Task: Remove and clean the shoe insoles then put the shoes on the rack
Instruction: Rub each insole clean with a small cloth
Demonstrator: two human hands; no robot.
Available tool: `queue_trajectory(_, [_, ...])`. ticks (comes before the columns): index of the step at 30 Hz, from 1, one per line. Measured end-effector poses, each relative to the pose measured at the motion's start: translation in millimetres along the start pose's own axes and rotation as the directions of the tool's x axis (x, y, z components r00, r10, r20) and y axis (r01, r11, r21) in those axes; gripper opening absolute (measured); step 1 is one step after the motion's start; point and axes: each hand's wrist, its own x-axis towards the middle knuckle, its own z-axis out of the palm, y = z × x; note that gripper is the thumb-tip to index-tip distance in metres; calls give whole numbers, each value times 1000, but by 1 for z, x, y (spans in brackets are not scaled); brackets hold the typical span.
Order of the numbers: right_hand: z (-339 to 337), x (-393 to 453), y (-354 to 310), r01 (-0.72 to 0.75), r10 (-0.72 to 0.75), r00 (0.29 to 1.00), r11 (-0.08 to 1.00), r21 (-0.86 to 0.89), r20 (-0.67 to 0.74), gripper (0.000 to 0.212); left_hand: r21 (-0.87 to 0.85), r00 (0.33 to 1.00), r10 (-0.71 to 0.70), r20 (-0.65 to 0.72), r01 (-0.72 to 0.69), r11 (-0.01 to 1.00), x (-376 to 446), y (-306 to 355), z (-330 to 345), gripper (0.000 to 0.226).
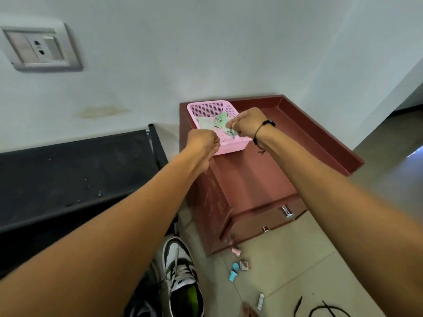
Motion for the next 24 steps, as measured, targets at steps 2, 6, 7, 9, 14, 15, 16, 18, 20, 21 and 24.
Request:
queue_trajectory(2, [1,-46,-14,0,-19,997,972,235,81,23,-61,1000,11,-3,-11,998,-35,-2,-12,17])
queue_trajectory(6, [19,-150,-36,-6,-67,983,921,390,173,21,-114,999,51,17,-49,992,-122,-17,-51,10])
queue_trajectory(7, [27,-178,-39,-22,-62,979,915,402,194,24,-103,998,64,-2,-64,993,-148,-24,-65,10])
queue_trajectory(9, [45,-231,-39,-72,-40,967,903,423,251,30,-35,994,101,-42,-102,994,-200,-42,-96,17])
queue_trajectory(14, [105,-364,-27,18,-81,948,979,203,307,18,242,969,138,-205,-86,967,-324,-107,-176,20])
queue_trajectory(15, [117,-393,-24,64,-107,941,988,142,320,14,245,961,116,-250,-53,968,-348,-121,-190,22])
queue_trajectory(16, [126,-417,-20,112,-138,933,989,94,334,15,230,952,96,-289,-28,973,-365,-134,-201,25])
queue_trajectory(18, [143,-465,-14,191,-203,893,979,70,402,23,211,929,62,-364,18,977,-400,-160,-224,24])
queue_trajectory(20, [157,-497,-7,226,-231,830,971,73,507,36,204,915,11,-404,78,976,-425,-184,-243,24])
queue_trajectory(21, [163,-506,-3,238,-230,801,970,59,553,41,211,913,-7,-409,102,972,-433,-193,-250,25])
queue_trajectory(24, [182,-528,7,250,-172,732,968,-25,659,23,232,909,-63,-413,172,957,-451,-220,-272,22])
